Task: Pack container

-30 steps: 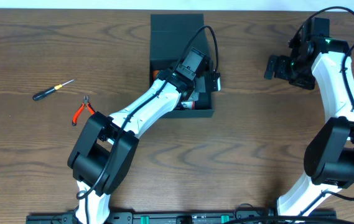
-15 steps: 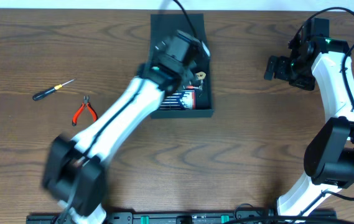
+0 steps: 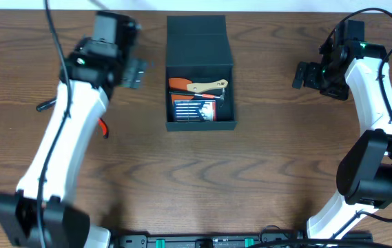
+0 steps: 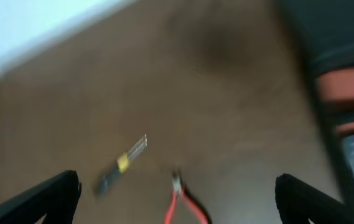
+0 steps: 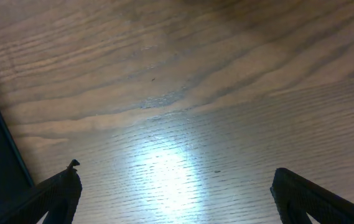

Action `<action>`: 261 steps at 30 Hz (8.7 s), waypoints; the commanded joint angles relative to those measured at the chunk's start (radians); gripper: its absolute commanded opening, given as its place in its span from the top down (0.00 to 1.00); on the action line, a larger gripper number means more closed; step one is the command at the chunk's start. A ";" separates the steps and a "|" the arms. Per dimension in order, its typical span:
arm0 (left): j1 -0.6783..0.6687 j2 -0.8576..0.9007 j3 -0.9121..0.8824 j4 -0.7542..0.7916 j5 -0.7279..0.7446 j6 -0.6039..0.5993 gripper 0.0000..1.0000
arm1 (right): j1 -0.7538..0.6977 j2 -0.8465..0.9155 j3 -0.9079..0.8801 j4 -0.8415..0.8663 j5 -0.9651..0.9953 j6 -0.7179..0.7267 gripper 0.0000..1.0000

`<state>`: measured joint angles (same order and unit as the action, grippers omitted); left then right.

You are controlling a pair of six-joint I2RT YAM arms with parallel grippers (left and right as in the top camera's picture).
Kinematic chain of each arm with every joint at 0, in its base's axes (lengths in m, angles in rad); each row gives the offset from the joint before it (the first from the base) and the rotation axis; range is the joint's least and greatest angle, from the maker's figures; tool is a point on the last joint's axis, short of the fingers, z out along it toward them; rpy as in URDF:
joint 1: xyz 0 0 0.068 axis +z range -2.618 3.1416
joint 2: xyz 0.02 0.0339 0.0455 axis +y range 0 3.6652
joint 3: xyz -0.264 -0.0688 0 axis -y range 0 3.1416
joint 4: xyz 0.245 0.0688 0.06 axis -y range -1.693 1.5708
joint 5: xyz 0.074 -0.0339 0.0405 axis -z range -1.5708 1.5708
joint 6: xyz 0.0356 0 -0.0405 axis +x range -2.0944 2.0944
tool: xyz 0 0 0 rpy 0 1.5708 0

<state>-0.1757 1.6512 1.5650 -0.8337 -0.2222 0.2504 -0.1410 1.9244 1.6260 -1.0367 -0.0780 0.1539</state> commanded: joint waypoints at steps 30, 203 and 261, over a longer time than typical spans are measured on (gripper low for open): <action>0.230 0.375 -0.136 -0.196 0.267 -0.420 0.45 | 0.005 0.006 -0.003 -0.004 -0.005 0.018 0.01; 0.566 0.396 0.074 0.013 0.258 0.867 0.39 | 0.005 0.007 -0.003 0.041 -0.008 0.017 0.01; 0.511 0.636 0.074 -0.195 0.237 1.000 0.46 | 0.005 0.007 -0.003 0.020 -0.095 0.018 0.01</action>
<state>0.3668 2.2257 1.6611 -1.0061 -0.0090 1.2572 -0.1410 1.9244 1.6257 -1.0168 -0.1646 0.1539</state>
